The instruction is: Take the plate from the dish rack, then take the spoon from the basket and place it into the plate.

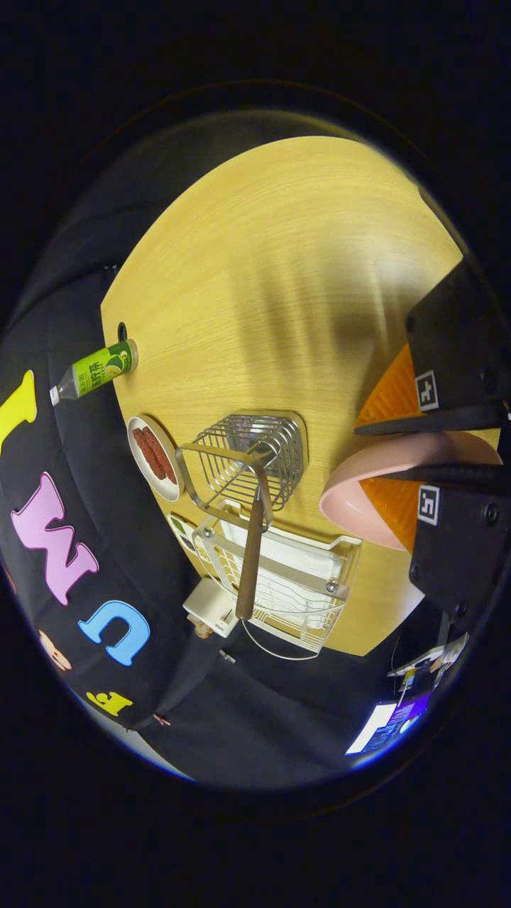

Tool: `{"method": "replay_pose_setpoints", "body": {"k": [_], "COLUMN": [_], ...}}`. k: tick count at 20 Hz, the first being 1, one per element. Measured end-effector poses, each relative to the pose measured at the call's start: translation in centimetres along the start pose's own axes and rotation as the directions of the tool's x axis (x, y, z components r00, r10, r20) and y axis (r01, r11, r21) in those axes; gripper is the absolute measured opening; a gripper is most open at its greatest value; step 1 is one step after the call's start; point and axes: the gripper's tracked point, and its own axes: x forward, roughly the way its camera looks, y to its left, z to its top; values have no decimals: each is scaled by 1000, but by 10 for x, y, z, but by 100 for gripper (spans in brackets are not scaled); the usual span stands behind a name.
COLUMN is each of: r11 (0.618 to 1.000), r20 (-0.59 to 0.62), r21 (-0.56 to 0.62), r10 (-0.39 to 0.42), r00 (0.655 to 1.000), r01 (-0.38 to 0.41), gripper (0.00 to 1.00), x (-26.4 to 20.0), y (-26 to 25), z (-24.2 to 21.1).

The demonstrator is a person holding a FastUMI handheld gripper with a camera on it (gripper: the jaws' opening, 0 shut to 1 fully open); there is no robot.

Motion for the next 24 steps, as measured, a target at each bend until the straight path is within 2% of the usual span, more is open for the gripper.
{"method": "replay_pose_setpoints", "body": {"k": [2,6,10,13,16,19,24], "r11": [999,992,963,910,847,797,748], "r20": [3,4,126,249,345,370,373], "r21": [-42,-118,-256,-393,-512,-587,-639], "r10": [-7,-42,-59,-35,47,108,99], "r00": [1000,999,990,968,937,923,923], "r01": [7,43,89,134,146,142,178], "gripper": [25,60,97,99,98,98,98], "x": [7,2,-29,-48,-61,-52,-11], "y": [-1,-10,-8,10,47,78,96], "z": [-3,-7,27,58,82,86,94]}}
